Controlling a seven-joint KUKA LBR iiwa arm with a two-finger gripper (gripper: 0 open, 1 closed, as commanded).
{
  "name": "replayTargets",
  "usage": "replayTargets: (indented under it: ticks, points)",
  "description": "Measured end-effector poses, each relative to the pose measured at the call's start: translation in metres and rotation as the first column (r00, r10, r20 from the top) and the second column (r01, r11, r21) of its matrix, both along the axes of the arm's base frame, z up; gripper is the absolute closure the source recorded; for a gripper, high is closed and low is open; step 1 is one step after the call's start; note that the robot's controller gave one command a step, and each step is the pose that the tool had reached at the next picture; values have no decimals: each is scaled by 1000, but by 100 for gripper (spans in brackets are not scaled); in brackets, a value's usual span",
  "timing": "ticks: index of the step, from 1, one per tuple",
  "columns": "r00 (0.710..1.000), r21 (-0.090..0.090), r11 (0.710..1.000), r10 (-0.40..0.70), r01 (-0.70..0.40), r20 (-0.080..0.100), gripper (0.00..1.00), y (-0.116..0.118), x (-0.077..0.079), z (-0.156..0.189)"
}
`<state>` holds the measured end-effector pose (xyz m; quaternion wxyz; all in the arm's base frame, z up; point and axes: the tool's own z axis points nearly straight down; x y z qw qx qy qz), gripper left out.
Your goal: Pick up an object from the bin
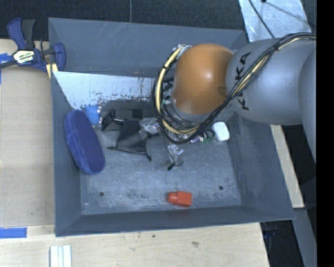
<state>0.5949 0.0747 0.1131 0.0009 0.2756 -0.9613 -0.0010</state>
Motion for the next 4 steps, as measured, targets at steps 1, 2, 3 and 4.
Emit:
replayTargets:
  ticks: [1, 2, 3, 4]
  points:
    - [989, 1, 989, 149, -149, 3, 0, 6, 9, -14]
    - [919, -3, 919, 393, -393, 2, 0, 29, 26, -39]
    - [920, 1, 920, 391, -391, 6, 100, 31, 25, -42]
    - [922, -1, 922, 388, -388, 9, 100, 31, 26, -19]
